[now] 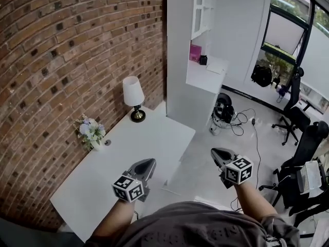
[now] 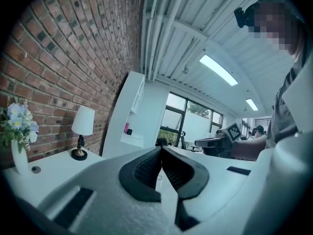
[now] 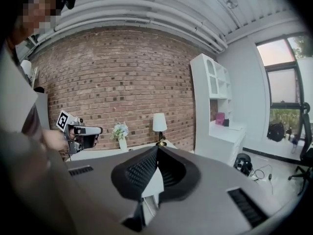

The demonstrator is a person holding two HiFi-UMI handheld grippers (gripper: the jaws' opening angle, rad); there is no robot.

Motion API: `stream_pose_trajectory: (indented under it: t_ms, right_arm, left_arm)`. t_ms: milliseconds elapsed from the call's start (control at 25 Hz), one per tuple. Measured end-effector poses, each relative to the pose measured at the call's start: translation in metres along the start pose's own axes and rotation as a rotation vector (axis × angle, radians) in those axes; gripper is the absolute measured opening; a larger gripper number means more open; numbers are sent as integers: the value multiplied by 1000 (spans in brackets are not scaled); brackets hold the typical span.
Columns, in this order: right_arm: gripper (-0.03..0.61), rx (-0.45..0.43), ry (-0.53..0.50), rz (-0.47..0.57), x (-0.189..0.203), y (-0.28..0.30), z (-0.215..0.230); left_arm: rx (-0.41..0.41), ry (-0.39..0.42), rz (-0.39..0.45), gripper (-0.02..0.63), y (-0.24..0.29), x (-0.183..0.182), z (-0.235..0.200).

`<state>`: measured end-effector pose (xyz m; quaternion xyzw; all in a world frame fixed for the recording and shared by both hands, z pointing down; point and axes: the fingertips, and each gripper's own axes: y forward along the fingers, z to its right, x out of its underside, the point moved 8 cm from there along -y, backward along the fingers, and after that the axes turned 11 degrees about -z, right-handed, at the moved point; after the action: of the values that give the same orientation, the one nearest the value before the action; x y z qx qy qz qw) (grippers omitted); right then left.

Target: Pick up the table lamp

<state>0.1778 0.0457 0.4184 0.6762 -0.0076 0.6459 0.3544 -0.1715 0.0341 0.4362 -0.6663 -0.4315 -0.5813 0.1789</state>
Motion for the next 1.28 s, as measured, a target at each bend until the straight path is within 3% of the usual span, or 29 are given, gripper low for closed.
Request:
stream_pose_trajectory:
  t_ms: [400, 920, 1080, 1280]
  right_arm:
    - [-6, -80, -4, 17, -21, 70, 107]
    - [-6, -241, -144, -4, -93, 160, 339]
    - [-6, -260, -133, -1, -102, 182, 372]
    - [-6, -244, -110, 6, -113, 208, 375]
  left_arm:
    - [-95, -2, 1, 4, 87, -19, -34]
    - [-305, -81, 93, 3, 291, -75, -55]
    - [-327, -72, 81, 5, 321, -88, -65]
    - [-321, -50, 80, 4, 326, -101, -93]
